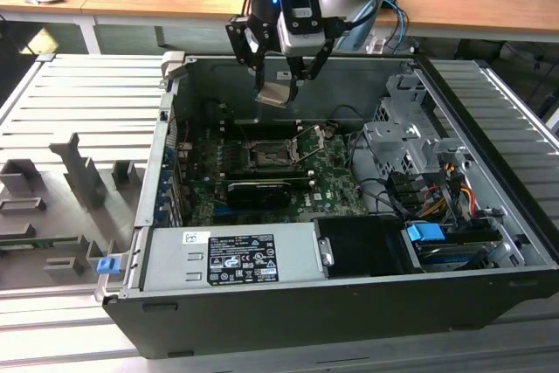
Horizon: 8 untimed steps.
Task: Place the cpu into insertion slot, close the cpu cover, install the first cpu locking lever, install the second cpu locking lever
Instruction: 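Place the cpu into insertion slot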
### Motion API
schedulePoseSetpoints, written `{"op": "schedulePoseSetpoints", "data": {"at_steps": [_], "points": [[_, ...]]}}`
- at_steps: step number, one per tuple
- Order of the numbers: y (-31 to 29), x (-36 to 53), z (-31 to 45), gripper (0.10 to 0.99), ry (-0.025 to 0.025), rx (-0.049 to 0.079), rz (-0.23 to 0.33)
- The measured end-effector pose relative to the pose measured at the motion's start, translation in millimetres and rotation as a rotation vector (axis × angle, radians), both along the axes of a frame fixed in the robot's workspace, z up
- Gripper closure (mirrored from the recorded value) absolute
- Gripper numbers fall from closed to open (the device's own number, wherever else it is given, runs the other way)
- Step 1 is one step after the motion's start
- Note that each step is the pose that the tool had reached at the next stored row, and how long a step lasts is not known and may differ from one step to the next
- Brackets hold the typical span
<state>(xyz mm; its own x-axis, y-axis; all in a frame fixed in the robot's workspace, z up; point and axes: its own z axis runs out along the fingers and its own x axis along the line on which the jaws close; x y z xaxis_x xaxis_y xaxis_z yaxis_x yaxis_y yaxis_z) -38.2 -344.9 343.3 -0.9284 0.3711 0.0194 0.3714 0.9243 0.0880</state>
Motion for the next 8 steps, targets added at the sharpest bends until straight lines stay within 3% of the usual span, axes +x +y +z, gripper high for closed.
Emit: {"op": "schedulePoseSetpoints", "data": {"at_steps": [8], "points": [[0.0, 0.0, -0.8, 0.553, 0.0000, 0.000, -0.078]]}}
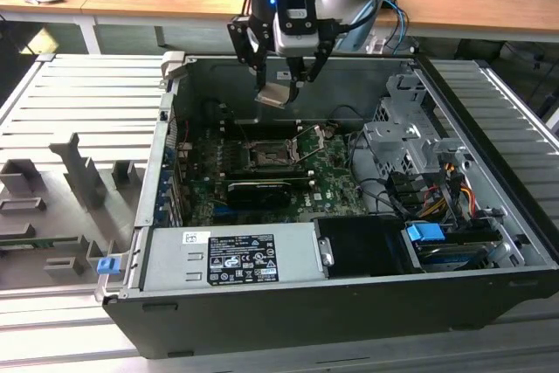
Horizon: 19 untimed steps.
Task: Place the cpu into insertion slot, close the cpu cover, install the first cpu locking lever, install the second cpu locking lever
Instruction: 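Place the cpu into insertion slot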
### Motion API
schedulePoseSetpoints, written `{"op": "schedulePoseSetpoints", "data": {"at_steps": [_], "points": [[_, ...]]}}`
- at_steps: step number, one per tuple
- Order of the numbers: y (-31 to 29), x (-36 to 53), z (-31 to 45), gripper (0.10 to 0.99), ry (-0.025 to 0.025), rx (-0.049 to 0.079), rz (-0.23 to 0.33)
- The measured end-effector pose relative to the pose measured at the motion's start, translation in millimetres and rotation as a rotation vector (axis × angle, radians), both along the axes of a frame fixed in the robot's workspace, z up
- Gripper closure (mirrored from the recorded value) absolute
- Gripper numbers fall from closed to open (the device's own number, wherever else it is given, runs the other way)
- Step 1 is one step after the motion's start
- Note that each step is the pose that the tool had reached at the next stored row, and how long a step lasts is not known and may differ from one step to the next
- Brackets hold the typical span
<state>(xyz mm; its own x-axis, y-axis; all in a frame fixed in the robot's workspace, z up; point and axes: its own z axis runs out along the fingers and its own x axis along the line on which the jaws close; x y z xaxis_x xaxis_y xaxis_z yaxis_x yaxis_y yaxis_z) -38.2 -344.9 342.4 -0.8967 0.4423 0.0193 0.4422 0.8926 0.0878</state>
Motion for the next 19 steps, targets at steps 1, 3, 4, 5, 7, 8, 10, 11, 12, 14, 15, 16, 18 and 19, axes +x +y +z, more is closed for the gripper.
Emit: {"op": "schedulePoseSetpoints", "data": {"at_steps": [1, 3, 4, 5, 7, 8, 10, 11, 12, 14, 15, 16, 18, 19], "points": [[0.0, 0.0, -0.1, 0.553, 0.0000, 0.000, -0.008], [0.0, 0.0, -0.5, 0.553, -0.0001, 0.000, -0.045], [0.0, 0.0, -0.7, 0.553, -0.0001, 0.000, -0.060], [0.0, 0.0, -1.0, 0.553, -0.0001, 0.000, -0.076], [0.0, 0.0, -1.5, 0.553, -0.0001, 0.000, -0.113], [0.0, 0.0, -1.8, 0.553, -0.0001, 0.000, -0.129], [0.0, 0.0, -2.2, 0.553, -0.0001, -0.001, -0.161], [0.0, 0.0, -2.3, 0.553, -0.0001, -0.001, -0.172], [0.0, 0.0, -2.4, 0.553, -0.0001, -0.001, -0.182], [0.0, 0.0, -2.9, 0.553, 0.0000, -0.001, -0.220], [0.0, 0.0, -3.2, 0.553, -0.0001, -0.001, -0.232], [0.0, 0.0, -3.9, 0.553, -0.0001, -0.001, -0.246], [0.0, 0.0, -5.6, 0.553, 0.0000, -0.001, -0.252], [0.0, 0.0, -6.1, 0.553, 0.0000, -0.001, -0.253]]}}
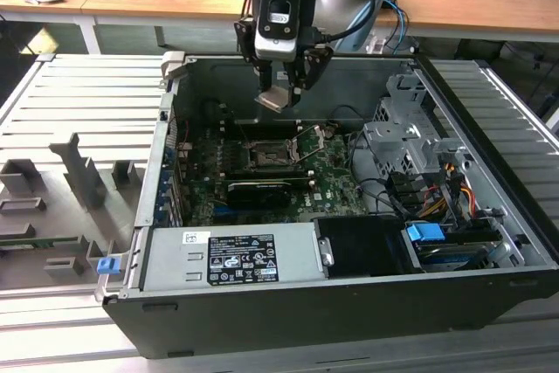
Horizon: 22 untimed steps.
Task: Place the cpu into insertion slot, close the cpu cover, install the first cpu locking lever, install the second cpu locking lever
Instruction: 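Place the cpu into insertion slot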
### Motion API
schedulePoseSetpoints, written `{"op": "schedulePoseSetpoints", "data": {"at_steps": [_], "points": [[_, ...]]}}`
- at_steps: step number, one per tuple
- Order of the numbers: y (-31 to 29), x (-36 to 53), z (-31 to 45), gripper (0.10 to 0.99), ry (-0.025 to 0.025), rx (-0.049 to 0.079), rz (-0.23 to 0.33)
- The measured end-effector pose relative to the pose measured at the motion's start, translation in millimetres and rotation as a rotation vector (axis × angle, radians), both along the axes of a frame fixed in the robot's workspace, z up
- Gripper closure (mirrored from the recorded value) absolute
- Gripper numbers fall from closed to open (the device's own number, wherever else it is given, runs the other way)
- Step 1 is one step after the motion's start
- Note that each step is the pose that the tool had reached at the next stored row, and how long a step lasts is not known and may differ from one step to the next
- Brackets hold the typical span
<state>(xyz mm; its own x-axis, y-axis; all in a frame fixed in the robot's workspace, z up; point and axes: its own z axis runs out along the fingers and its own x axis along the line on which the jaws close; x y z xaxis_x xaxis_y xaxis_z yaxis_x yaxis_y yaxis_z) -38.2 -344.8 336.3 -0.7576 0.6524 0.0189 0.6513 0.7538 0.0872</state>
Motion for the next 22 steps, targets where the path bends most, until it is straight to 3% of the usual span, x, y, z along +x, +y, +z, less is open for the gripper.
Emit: {"op": "schedulePoseSetpoints", "data": {"at_steps": [22], "points": [[0.0, 0.0, -4.3, 0.553, 0.0000, 0.000, -0.026]]}}
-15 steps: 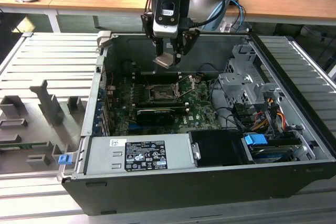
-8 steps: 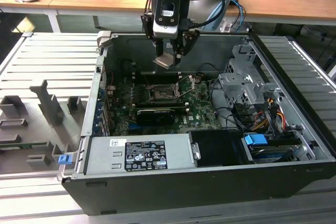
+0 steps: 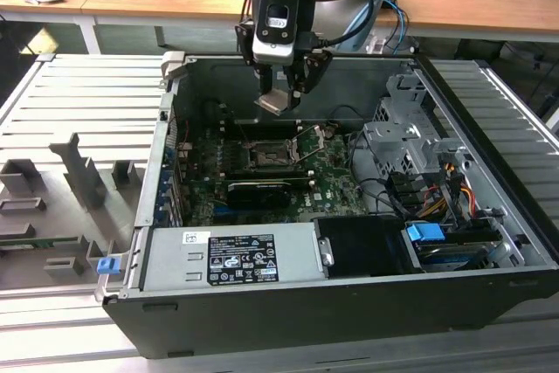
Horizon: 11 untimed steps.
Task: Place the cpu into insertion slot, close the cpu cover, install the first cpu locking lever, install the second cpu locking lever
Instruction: 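Place the cpu into insertion slot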
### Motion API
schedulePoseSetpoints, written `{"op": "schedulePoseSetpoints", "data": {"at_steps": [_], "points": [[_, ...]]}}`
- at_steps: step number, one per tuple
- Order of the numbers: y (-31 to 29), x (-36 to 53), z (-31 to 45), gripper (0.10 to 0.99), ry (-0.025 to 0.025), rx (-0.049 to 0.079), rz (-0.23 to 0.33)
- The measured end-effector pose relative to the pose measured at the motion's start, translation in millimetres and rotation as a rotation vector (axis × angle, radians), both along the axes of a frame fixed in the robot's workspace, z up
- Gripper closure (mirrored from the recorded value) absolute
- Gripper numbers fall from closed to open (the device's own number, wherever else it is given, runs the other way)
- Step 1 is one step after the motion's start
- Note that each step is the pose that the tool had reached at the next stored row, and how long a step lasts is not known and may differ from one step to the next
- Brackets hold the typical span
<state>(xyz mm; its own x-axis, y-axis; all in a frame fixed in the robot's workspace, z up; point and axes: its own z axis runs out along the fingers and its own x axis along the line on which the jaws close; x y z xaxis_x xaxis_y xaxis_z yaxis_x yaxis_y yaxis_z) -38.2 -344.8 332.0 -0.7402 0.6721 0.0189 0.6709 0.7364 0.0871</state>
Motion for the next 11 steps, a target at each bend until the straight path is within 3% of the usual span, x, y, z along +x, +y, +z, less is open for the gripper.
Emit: {"op": "schedulePoseSetpoints", "data": {"at_steps": [11], "points": [[0.0, 0.0, -1.6, 0.553, 0.0000, 0.000, -0.038]]}}
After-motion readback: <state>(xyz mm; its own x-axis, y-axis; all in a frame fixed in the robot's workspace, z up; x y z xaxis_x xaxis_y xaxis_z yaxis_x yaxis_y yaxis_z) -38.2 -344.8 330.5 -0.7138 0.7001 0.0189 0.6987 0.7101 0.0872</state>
